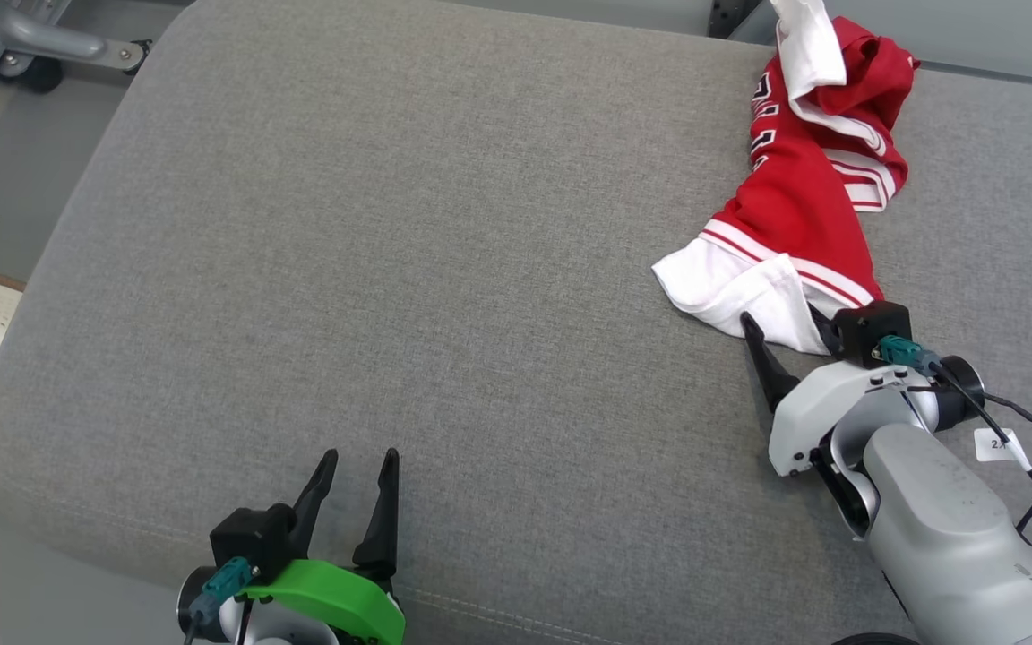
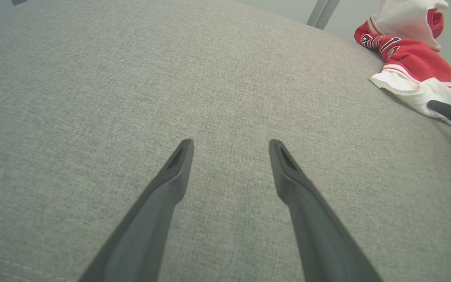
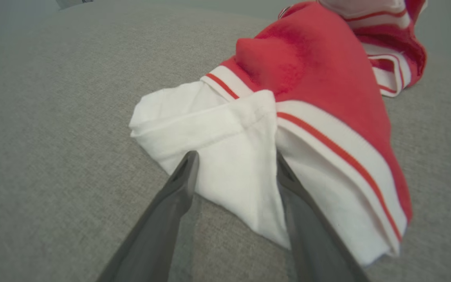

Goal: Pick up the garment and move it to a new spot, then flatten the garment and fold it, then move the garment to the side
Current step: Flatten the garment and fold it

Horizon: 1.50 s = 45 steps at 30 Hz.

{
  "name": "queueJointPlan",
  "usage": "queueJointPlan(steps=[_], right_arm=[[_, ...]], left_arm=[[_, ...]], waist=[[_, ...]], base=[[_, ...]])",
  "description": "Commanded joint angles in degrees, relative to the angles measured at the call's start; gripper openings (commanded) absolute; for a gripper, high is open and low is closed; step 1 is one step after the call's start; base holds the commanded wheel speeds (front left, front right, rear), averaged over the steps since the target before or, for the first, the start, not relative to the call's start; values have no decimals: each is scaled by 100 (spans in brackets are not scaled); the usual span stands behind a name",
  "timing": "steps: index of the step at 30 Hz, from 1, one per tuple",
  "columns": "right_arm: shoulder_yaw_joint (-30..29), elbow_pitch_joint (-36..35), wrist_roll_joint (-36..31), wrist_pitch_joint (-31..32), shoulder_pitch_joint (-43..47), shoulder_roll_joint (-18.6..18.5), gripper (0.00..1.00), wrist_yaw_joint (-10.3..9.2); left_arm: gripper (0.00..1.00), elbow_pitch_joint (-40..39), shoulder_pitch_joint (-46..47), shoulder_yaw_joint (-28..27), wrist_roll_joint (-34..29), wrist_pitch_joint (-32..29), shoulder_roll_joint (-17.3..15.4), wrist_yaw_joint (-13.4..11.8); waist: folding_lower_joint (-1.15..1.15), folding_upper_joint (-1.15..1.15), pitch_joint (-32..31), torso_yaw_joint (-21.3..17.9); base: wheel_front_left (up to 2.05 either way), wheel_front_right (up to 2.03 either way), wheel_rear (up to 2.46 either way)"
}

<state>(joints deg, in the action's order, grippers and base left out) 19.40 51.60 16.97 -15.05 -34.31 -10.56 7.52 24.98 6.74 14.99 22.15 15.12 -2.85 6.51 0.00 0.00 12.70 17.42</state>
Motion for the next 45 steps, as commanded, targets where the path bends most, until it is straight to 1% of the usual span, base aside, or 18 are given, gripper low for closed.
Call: queueJointPlan(steps=[1,3,6,8,9,12,14,17,20,23,26,29,32,36,37,42,45], right_arm=[[34,24,43,-15,-65,-28,0,-7],[78,-25,75,-15,-79,-48,0,-7],[97,-281,121,-15,-71,-96,0,-7],[104,-605,199,-15,-62,-85,0,-7],[104,-605,199,-15,-62,-85,0,-7],[222,-1188,323,-15,-130,-105,0,-7],[353,-1617,412,-15,-354,-155,0,-7],[616,-2203,498,-15,-936,-230,0,-6],[851,-2499,604,-15,-1694,-255,0,-4],[1042,-2536,639,-15,-2540,-261,0,-4],[1081,-2454,669,-15,-3230,-237,0,-5],[1047,-2404,645,-16,-3713,-240,0,-5],[998,-2333,654,-16,-3977,-304,0,-5],[848,-2274,675,-15,-4042,-495,0,-5],[798,-2209,598,-15,-3957,-652,0,-6],[754,-1872,545,-15,-3495,-1103,0,-6],[673,-1804,620,-15,-3007,-1391,0,-6]], left_arm=[[100,-20,59,-6,71,0,-12,-50],[100,-28,40,-17,65,0,-12,-50],[100,-43,7,-54,76,0,-12,-74],[100,-48,13,-61,89,0,-12,-66],[100,-48,13,-61,89,0,-12,-66],[100,-57,38,-28,101,0,-12,-52],[100,-50,49,-1,101,0,-14,-39],[100,12,49,43,114,0,-13,-24],[100,49,58,105,135,0,-13,-4],[100,74,-24,181,169,0,-14,-2],[100,121,-141,234,204,0,-13,-13],[100,172,-229,265,263,-1,-12,-39],[100,202,-316,306,302,-1,-12,-44],[100,212,-348,330,324,-1,-12,-50],[100,230,-349,331,318,-1,-12,-52],[100,250,-270,301,245,-1,-12,-55],[100,216,-186,265,218,-1,-12,-57]], waist=[[0,0,56,61],[0,0,55,57],[0,0,38,14],[0,0,20,-33],[0,0,20,-33],[0,0,-20,-102],[0,0,-72,-143],[0,0,-170,-141],[0,0,-281,-47],[0,0,-376,104],[0,0,-427,289],[0,0,-455,466],[0,0,-466,583],[0,0,-453,625],[0,0,-443,589],[0,0,-407,381],[0,0,-361,227]], base=[[0,0,0],[0,0,0],[0,0,0],[0,0,0],[0,0,0],[0,0,0],[0,0,0],[0,0,0],[0,0,0],[0,0,0],[0,0,0],[0,0,0],[0,0,0],[0,0,0],[0,0,0],[0,0,0],[0,0,0]])
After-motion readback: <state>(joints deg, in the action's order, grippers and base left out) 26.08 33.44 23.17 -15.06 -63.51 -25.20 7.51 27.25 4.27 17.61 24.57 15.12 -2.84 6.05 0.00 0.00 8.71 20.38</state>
